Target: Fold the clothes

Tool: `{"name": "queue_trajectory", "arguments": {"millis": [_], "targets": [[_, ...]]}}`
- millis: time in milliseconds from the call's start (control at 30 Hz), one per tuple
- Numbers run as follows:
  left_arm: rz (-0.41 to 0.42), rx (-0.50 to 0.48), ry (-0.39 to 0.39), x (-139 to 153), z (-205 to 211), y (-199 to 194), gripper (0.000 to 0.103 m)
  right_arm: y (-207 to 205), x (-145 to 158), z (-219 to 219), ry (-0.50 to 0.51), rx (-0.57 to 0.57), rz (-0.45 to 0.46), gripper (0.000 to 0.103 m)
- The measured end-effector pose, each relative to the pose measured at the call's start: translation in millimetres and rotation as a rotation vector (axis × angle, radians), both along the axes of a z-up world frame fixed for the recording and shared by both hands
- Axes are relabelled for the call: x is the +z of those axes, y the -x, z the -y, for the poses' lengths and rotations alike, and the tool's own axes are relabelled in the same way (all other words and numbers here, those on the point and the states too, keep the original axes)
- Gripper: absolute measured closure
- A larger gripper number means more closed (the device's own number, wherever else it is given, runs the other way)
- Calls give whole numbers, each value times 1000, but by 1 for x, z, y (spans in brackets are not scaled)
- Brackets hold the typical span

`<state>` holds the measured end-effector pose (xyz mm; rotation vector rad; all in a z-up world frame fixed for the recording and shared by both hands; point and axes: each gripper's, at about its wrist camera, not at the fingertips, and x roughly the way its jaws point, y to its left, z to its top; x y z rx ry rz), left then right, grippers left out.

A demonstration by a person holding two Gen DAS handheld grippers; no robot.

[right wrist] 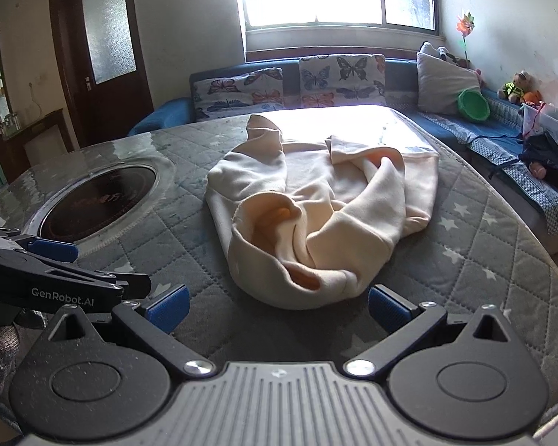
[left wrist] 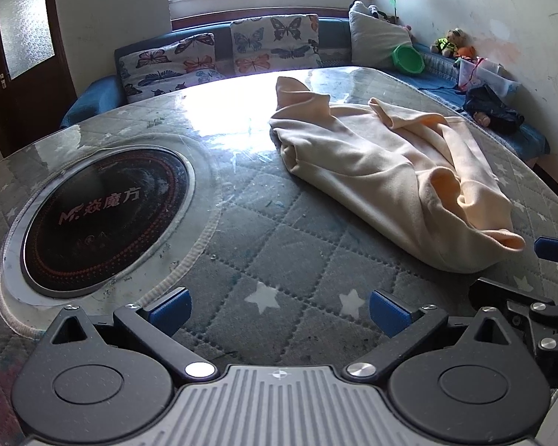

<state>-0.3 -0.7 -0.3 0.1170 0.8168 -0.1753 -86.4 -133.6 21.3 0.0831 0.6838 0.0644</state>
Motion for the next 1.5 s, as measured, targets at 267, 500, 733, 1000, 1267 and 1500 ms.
{"name": "queue_trajectory", "arguments": {"millis": [267,500,733,1000,1267,1500], "targets": [[-21,-10,-6,-9,21,5,0,2,-2,2,-11,-13,-16,0],[-25,-13,2,-10,24,7,0,3,-4,5,-29,-33,-28,0],[-33,-16,0,-11,25,7,0,4,-6,6,-40,-44,-31,0],[-37,-18,0,-12,27,7,0,5,-7,7,-45,-52,-36,0],[-39,-24,3,-13,29,6,0,4,-8,7,-49,-51,-40,0],[-40,-28,11,-14,30,6,0,3,-8,6,-53,-51,-43,0]]}}
